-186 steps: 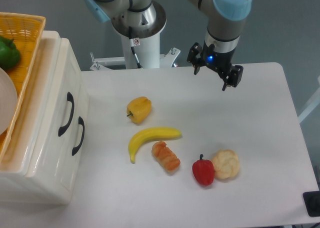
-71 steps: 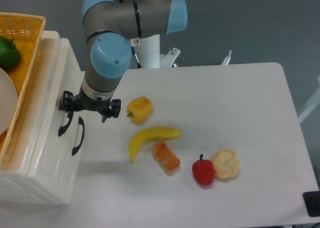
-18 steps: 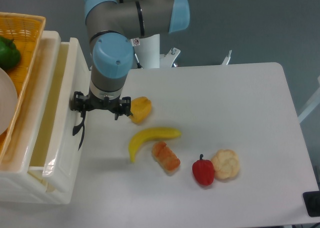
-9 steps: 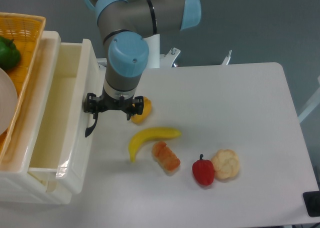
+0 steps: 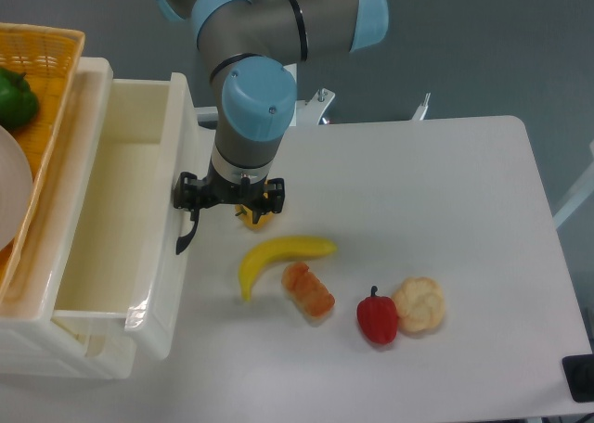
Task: Slide open the top white drawer
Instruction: 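Pull the handle away from the cabinet, sliding the drawer out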
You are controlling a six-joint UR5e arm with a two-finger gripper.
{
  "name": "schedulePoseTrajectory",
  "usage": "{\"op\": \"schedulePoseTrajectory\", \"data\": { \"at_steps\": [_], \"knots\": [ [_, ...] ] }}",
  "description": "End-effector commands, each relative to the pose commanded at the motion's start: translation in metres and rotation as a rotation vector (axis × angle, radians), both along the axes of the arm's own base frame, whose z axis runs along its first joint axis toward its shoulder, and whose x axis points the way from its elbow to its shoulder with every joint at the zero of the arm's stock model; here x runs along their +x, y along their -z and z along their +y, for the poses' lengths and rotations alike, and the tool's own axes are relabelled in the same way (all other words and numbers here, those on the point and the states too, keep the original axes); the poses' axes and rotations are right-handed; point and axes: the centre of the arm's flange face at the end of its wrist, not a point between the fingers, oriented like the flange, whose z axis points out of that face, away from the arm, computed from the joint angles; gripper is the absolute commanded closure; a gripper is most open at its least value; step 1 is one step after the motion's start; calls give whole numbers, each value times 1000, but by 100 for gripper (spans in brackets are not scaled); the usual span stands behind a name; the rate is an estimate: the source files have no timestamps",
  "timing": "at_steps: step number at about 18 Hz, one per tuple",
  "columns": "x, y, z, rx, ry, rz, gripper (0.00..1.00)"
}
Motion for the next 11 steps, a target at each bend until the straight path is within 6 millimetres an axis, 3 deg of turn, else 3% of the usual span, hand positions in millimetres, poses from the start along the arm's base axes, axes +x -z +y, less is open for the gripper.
{"op": "schedulePoseTrajectory", "data": {
  "at_steps": [11],
  "knots": [
    [-25, -4, -17, 3, 24, 20, 0]
  ]
}}
